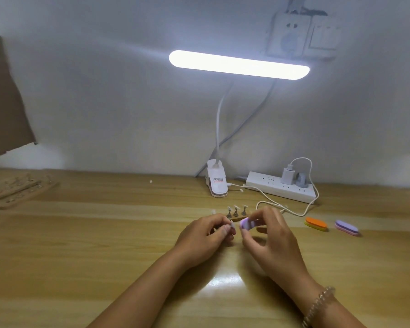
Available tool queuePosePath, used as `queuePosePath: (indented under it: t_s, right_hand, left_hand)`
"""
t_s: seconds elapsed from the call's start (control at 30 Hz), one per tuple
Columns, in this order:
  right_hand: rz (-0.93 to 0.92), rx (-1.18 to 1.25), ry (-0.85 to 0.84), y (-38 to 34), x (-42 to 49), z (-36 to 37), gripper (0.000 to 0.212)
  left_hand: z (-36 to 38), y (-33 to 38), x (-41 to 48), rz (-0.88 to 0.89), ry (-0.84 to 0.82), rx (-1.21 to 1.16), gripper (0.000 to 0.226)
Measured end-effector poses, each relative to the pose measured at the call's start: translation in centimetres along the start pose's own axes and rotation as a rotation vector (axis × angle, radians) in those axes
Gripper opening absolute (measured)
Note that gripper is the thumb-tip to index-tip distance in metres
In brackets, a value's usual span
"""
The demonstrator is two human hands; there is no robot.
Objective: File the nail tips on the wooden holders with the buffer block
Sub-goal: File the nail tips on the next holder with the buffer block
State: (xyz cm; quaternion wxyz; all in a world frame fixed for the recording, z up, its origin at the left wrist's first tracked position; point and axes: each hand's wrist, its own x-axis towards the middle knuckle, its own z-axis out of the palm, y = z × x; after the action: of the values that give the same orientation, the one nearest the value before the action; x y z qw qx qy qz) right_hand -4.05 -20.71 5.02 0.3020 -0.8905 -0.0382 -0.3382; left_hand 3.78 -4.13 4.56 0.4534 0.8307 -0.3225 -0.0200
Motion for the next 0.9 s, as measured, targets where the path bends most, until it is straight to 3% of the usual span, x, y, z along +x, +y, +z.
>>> queuePosePath:
  t_s: [0.1,0.2,0.37,0.47,0.63,0.7,0.8,0.9]
  right_hand:
    - [-0.142,0.005,-0.072,-0.7,-0.4,0.5,0.017]
    - [-0.049,0.006,-0.022,0.0,0.0,0.4,0.017]
    - [-0.122,-0.008,-0.057,-0.7,-0.4,0.4,0.017]
    - [-0.026,0.005,-0.013,-0.2,0.1,0.4,0.011]
    - [-0.142,-0.003,-0.068,-1.1,-0.6,0.4,0.011]
    - [-0.129,-0.027,-0.069,-0.8,-0.4,0.4,0.017]
    - [-0.073,-0.069,-0.087,-0.2,-0.1,0.3,0.023]
    - [-0.065,-0.065,-0.13,-0.1,-0.5,0.2,0.032]
  left_hand:
    - [0.1,-0.1,0.1,0.012,0.004,-0.002,0.017]
    - [0.2,-0.2,0.2,0.018,-0.005,-0.028,0.015]
    - [0.3,-0.3,0.1,-0.006,-0.007,-0.1,0.022]
    - [0.3,-0.2,0.1,-0.01,-0.008,-0.092,0.01]
    - [0.2,-0.1,0.0,0.007,-0.008,-0.085,0.016]
    - [0.3,-0.2,0.1,0.012,0.016,-0.112,0.007]
    - [0.3,-0.5,0.2,0.006,0.047,-0.15,0.019]
    - [0.1,-0.6,0.1,0.013,0.045,-0.149,0.012]
